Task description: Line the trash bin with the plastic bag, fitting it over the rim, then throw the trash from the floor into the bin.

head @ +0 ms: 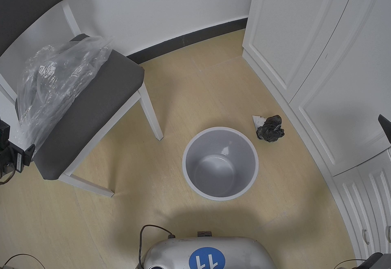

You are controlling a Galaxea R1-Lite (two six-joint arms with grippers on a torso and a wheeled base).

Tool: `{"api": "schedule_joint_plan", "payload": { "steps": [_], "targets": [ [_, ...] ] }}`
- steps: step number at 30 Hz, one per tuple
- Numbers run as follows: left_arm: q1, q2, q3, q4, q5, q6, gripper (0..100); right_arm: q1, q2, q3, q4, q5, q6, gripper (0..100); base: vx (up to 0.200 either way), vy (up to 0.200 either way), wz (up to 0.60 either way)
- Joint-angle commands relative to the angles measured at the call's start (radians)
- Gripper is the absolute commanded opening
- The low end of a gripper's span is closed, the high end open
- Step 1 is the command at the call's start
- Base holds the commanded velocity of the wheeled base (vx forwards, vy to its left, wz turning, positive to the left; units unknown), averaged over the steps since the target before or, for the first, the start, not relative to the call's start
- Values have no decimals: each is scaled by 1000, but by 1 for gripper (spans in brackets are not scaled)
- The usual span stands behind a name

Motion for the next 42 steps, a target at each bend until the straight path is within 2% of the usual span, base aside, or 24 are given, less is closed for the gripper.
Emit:
{"api": "schedule_joint_plan", "payload": {
  "steps": [1, 8, 13, 18, 28, 42],
  "targets": [
    [-11, 9, 9, -1, 2, 1, 100, 1, -7, 0, 1, 0, 0, 100, 0, 0, 0],
    [-9, 85, 1, -72, 18, 4, 100, 1, -8, 1, 1, 0, -1, 100, 0, 0, 0],
    [3, 160, -1, -165, 42, 76, 100, 1, -11, 3, 1, 0, -14, 100, 0, 0, 0],
    [3, 211, 4, -254, 77, 88, 100, 1, -11, 3, 2, 0, -14, 100, 0, 0, 0],
    [3, 213, 25, -262, 91, 88, 100, 1, -11, 1, 2, 0, -18, 100, 0, 0, 0],
    [26, 239, -41, -263, 93, 88, 100, 1, -11, 1, 2, 0, -18, 100, 0, 0, 0]
  ]
}}
